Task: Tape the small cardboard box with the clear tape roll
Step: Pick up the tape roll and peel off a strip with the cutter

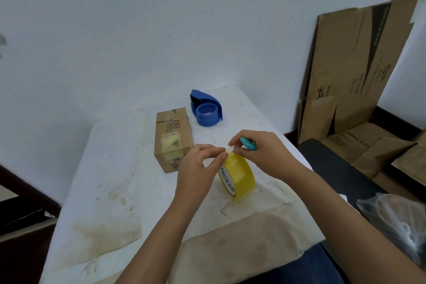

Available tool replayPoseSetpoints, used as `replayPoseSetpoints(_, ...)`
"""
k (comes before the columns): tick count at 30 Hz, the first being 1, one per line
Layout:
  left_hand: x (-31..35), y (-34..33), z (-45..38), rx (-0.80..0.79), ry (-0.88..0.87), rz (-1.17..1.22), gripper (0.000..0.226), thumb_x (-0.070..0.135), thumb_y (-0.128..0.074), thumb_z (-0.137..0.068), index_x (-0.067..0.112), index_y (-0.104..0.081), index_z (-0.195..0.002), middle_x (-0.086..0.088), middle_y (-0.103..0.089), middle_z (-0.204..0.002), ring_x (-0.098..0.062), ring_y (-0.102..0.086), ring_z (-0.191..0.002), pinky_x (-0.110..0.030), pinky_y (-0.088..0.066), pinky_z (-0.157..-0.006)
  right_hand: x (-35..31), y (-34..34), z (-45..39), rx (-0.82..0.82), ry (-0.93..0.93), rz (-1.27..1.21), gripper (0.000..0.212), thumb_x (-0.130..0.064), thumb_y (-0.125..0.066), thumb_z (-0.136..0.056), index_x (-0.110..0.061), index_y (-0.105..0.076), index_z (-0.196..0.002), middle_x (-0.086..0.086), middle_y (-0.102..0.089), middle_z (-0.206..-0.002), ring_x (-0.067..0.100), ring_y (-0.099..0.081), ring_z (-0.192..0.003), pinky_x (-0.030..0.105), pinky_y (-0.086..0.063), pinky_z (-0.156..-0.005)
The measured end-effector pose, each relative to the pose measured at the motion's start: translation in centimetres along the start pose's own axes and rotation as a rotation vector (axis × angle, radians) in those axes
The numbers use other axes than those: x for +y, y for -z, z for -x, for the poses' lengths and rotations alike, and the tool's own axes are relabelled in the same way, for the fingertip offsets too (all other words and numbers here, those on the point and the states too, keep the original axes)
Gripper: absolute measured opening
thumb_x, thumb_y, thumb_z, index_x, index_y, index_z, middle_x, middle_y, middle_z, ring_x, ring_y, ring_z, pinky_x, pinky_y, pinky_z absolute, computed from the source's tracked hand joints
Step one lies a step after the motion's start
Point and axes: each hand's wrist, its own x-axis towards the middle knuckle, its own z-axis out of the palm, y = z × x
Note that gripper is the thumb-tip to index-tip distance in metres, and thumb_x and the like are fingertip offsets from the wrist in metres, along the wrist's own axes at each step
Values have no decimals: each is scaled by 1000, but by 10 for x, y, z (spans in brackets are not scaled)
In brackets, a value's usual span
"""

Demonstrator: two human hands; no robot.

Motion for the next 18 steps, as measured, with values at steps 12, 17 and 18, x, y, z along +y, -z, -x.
replayPoseSetpoints(12,2,-10,3,88,-59,27,7,27,-68,-88,27,-74,-90,21,-61,-92,14,-55,-92,-4,-44,-74,-1,-1,2,43,32,26,7,-23,-65,-90,-23,-68,-96,-5,-71,-99,10,-62,-89,9,-42,-71)
replayPoseSetpoints(17,3,-10,4,42,15,123,8,23,-67,-89,28,-72,-86,14,-66,-95,0,-61,-93,-20,-50,-83,0,-3,0,44,-1,8,11,-26,-64,-90,-20,-69,-98,-4,-70,-103,12,-61,-93,12,-42,-73)
replayPoseSetpoints(18,5,-10,4,29,52,167,9,22,-67,-90,27,-72,-85,13,-66,-96,-2,-61,-94,-21,-50,-83,0,-4,0,69,-5,-4,12,-28,-64,-90,-20,-68,-98,-5,-69,-102,12,-60,-92,12,-42,-73)
